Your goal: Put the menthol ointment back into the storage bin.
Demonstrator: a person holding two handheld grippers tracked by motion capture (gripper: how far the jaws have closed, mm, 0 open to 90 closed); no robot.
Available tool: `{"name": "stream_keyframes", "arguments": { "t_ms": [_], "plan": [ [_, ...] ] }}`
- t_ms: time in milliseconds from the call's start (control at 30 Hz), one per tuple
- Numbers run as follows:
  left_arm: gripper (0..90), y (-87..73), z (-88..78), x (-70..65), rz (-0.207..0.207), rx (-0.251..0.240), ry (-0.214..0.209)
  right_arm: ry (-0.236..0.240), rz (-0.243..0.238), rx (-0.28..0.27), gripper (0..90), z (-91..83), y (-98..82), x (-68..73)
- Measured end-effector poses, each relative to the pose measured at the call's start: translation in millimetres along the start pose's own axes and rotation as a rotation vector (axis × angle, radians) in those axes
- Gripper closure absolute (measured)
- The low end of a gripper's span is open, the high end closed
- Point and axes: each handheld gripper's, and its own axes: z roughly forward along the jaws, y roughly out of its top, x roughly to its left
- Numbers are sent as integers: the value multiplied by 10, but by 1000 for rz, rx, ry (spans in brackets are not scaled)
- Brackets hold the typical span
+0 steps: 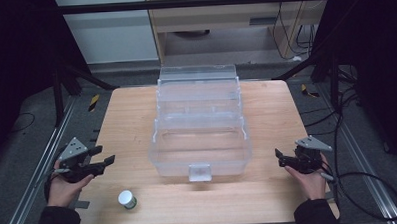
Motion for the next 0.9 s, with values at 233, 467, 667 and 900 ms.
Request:
{"name": "stream_keyframes", "arguments": {
  "t_ms": [233,467,667,900],
  "plan": [
    [338,145,-77,-34,113,42,-68,1,-19,-5,122,-4,-1,12],
    [302,242,-129,-108,218,85,-107,-3,-18,-13,122,-21,2,2],
    [311,279,-127,-170,283,139,-149,-7,-37,-2,119,-18,-1,2],
    [316,306,-123,-240,400,222,-211,1,-62,8,116,0,-11,14]
  ]
}}
